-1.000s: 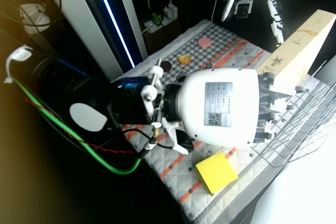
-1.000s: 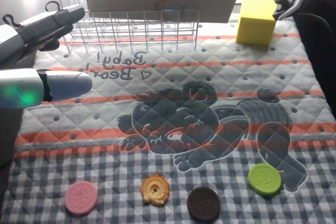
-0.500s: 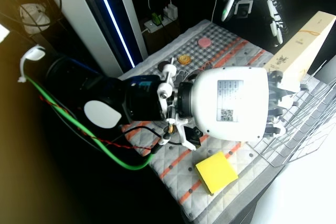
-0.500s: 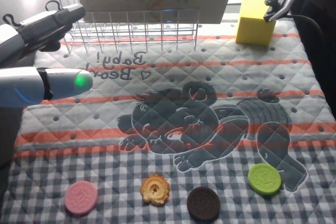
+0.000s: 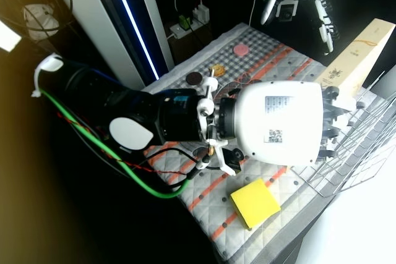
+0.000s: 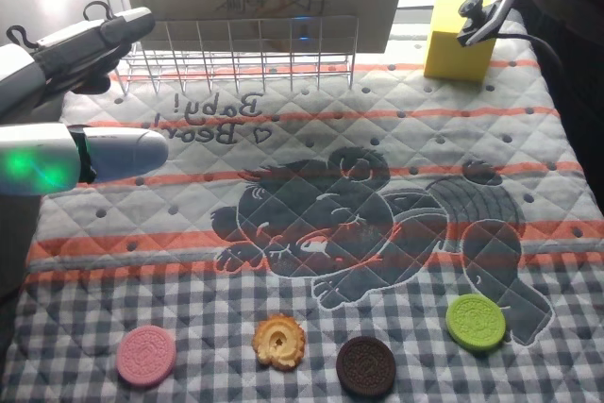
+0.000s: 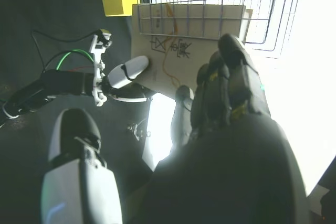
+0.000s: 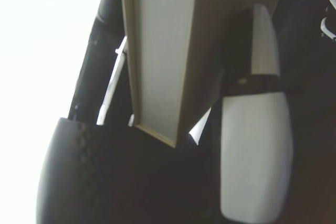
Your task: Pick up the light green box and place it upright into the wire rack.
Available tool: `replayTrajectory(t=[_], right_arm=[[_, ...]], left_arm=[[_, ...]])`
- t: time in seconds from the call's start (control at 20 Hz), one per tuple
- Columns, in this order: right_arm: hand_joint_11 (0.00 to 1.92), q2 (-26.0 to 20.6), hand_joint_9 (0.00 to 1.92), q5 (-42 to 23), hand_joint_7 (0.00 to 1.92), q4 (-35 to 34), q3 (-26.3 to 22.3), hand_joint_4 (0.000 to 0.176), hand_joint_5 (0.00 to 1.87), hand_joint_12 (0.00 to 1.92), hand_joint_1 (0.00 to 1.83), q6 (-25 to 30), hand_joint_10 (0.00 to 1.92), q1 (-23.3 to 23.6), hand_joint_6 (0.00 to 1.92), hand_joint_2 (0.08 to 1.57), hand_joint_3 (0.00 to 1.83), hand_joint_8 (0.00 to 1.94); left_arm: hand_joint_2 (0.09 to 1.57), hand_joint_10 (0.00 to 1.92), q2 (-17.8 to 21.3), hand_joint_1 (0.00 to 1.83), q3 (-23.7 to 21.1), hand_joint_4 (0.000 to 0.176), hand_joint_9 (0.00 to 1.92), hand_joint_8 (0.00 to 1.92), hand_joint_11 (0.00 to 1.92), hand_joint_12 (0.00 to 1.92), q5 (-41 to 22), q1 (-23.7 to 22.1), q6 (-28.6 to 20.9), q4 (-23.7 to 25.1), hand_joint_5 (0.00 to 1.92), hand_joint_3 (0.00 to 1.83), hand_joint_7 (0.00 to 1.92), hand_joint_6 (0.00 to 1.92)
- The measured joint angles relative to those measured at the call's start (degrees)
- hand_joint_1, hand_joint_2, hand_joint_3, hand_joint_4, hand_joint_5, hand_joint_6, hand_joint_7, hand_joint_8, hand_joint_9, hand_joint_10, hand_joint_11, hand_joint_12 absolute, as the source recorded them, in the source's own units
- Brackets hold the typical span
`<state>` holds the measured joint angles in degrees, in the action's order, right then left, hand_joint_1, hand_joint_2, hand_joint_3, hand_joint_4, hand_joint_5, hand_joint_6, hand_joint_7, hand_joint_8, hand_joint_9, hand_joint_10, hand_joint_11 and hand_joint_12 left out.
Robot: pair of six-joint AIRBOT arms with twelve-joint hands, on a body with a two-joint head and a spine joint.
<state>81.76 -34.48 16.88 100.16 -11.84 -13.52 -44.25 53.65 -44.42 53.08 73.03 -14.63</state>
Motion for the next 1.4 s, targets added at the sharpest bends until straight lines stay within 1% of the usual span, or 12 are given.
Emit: replayTrajectory(t=[0.05, 0.1, 0.15, 0.2, 0.3, 0.8, 0.85, 0.9, 0.95, 1.2, 1.35, 1.4], right_arm=[[1.26, 0.17, 1.50, -0.02, 1.21, -0.04, 0.00, 0.000, 0.97, 0.80, 1.28, -0.02, 0.01, -0.31, 0.85, 1.07, 0.00, 0.75], [0.86, 0.39, 1.26, 0.07, 1.07, -0.31, 0.00, 0.000, 0.88, 1.11, 1.25, -0.02, 0.00, -0.55, 0.97, 1.12, 0.00, 0.99], [0.47, 0.55, 0.95, 0.20, 0.76, -0.31, 0.02, 0.000, 0.58, 1.38, 1.02, -0.04, 0.00, -0.68, 0.34, 1.07, 0.00, 0.45], [0.32, 0.61, 0.76, 0.37, 0.60, -0.39, 0.02, 0.000, 0.44, 1.38, 0.92, 0.00, 0.00, -0.96, 0.09, 1.03, 0.00, 0.15], [0.01, 0.68, 0.25, 0.20, 0.13, -0.92, 0.00, 0.061, 0.01, 1.21, 0.67, 0.04, 0.00, -1.07, 0.00, 0.94, 0.00, 0.00], [0.00, -2.82, 0.11, -1.99, 0.00, -0.68, -3.06, 0.172, 0.00, 1.10, 0.49, 0.07, 0.00, -2.78, 0.00, 0.87, 0.00, 0.00], [0.00, -5.18, 0.10, -4.07, 0.00, -0.57, -4.76, 0.175, 0.00, 1.16, 0.49, 0.09, 0.01, -3.17, 0.00, 0.88, 0.00, 0.00], [0.00, -7.69, 0.02, -6.10, 0.00, -0.48, -6.38, 0.176, 0.00, 0.39, 0.57, 0.13, 0.00, -3.85, 0.00, 0.89, 0.00, 0.00], [0.00, -9.38, 0.00, -7.80, 0.00, -0.63, -7.48, 0.176, 0.00, 0.08, 0.58, 0.07, 0.00, -4.37, 0.00, 0.91, 0.00, 0.00], [0.00, -19.67, 0.00, -16.68, 0.00, -0.76, -18.36, 0.176, 0.00, 0.00, 0.50, -4.48, 0.00, -11.23, 0.00, 0.87, 0.00, 0.00], [0.00, -24.17, 0.00, -24.33, 0.00, -5.38, -24.94, 0.176, 0.00, 0.00, 0.65, -7.56, 0.00, -21.46, 0.00, 0.86, 0.00, 0.00], [0.02, -25.16, 0.00, -26.75, 0.00, -7.80, -26.51, 0.176, 0.00, 0.01, 0.71, -7.61, 0.00, -25.51, 0.00, 0.86, 0.00, 0.00]], left_arm=[[0.90, 0.00, -0.15, 0.64, 0.00, 0.176, 0.13, 0.00, 0.00, 0.53, 0.00, 0.00, 0.00, -0.09, 0.11, 0.00, 0.11, 0.00], [0.90, 0.00, -0.26, 0.66, 0.04, 0.176, 0.13, 0.00, 0.00, 0.55, 0.04, 0.00, -0.02, -0.07, 0.11, 0.00, 0.11, 0.00], [0.90, 0.00, -0.28, 0.65, 0.04, 0.176, 0.14, 0.00, 0.00, 0.58, 0.07, 0.00, -0.02, 0.09, 0.13, 0.00, 0.13, 0.00], [0.90, 0.00, -0.28, 0.63, 0.04, 0.176, 0.14, 0.00, 0.00, 0.58, 0.04, 0.00, -0.02, 0.07, 0.11, 0.00, 0.13, 0.00], [0.91, 0.00, -0.28, 0.62, 0.04, 0.176, 0.13, 0.00, 0.00, 0.61, 0.02, 0.00, -0.02, 0.09, 0.11, 0.00, 0.12, 0.00], [0.92, 0.00, -0.50, 0.66, 0.22, 0.176, 0.12, 0.00, 0.00, 0.45, -0.57, -0.11, -1.14, -0.02, 0.14, 0.00, 0.10, 0.00], [0.91, 0.00, -0.59, 0.70, 0.35, 0.176, 0.09, 0.00, 0.00, 0.33, -1.46, -0.11, -2.82, -0.15, 0.15, 0.00, 0.12, 0.00], [0.91, 0.00, -0.59, 0.70, 0.76, 0.176, 0.10, 0.00, 0.00, 0.38, -2.78, -0.11, -4.57, 0.11, 0.17, 0.00, 0.14, 0.00], [0.92, 0.00, -0.57, 0.70, 0.90, 0.176, 0.09, 0.00, 0.00, 0.39, -4.22, -0.02, -5.64, 0.09, 0.18, 0.00, 0.14, 0.00], [0.91, 0.00, -0.57, 0.72, 1.16, 0.157, 0.09, 0.00, 0.00, 0.36, -12.48, 1.81, -12.81, 1.07, 0.18, 0.00, 0.13, 0.00], [0.91, 0.00, -0.50, 0.71, 1.33, 0.166, 0.01, 0.00, 0.00, 0.20, -18.25, 3.50, -18.18, 0.61, 0.12, 0.00, 0.06, 0.00], [0.90, 0.01, -0.50, 0.78, 1.33, 0.147, 0.02, 0.00, 0.00, 0.21, -20.33, 3.98, -19.67, 0.44, 0.15, 0.00, 0.07, 0.01]])
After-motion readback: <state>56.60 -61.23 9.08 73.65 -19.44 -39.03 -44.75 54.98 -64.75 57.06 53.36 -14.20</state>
